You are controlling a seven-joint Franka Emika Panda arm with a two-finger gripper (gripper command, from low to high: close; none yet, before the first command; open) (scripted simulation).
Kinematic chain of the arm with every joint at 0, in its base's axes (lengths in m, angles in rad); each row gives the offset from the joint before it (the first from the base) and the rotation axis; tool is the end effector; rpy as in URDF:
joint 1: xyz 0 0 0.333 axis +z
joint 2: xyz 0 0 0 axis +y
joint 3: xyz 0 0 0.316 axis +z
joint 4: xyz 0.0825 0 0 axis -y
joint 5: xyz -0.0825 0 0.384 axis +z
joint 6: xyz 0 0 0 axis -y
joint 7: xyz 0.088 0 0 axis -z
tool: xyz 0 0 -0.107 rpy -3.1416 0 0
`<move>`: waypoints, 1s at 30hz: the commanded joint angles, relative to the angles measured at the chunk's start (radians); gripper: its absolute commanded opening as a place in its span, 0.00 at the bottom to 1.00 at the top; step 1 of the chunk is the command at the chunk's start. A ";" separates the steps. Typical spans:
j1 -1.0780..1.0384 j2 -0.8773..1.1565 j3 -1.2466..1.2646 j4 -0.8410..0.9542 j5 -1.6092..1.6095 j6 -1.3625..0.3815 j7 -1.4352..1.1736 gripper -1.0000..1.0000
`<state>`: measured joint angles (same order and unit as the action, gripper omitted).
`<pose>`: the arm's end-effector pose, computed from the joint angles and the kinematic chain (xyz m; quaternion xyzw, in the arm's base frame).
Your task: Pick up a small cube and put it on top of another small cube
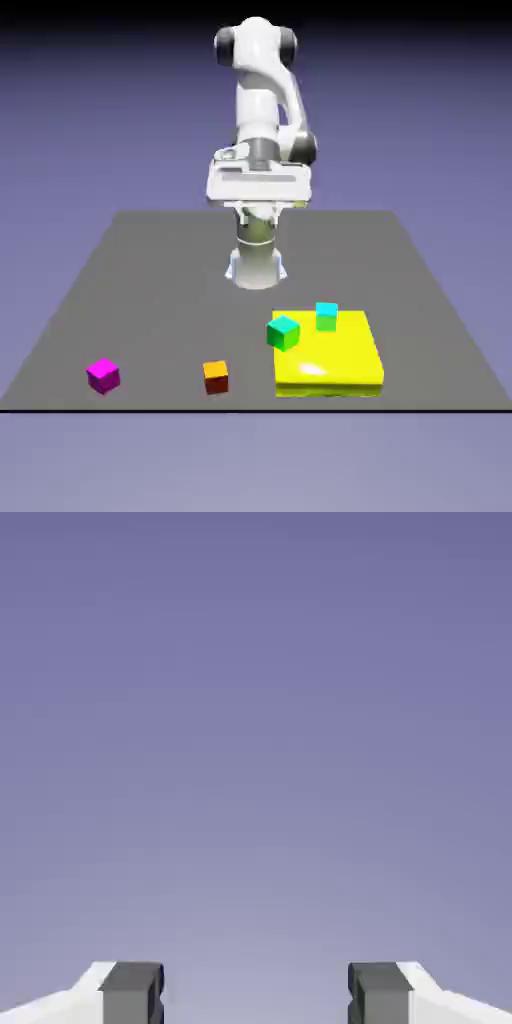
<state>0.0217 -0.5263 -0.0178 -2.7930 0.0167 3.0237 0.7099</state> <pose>0.3977 0.0002 0.4474 -0.8692 0.3286 -0.3432 0.1371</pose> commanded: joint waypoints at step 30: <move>0.039 1.005 -0.157 0.377 0.451 -0.101 -0.687 0.50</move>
<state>0.0610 0.4785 -0.1745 -2.4160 0.4676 2.9226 0.0234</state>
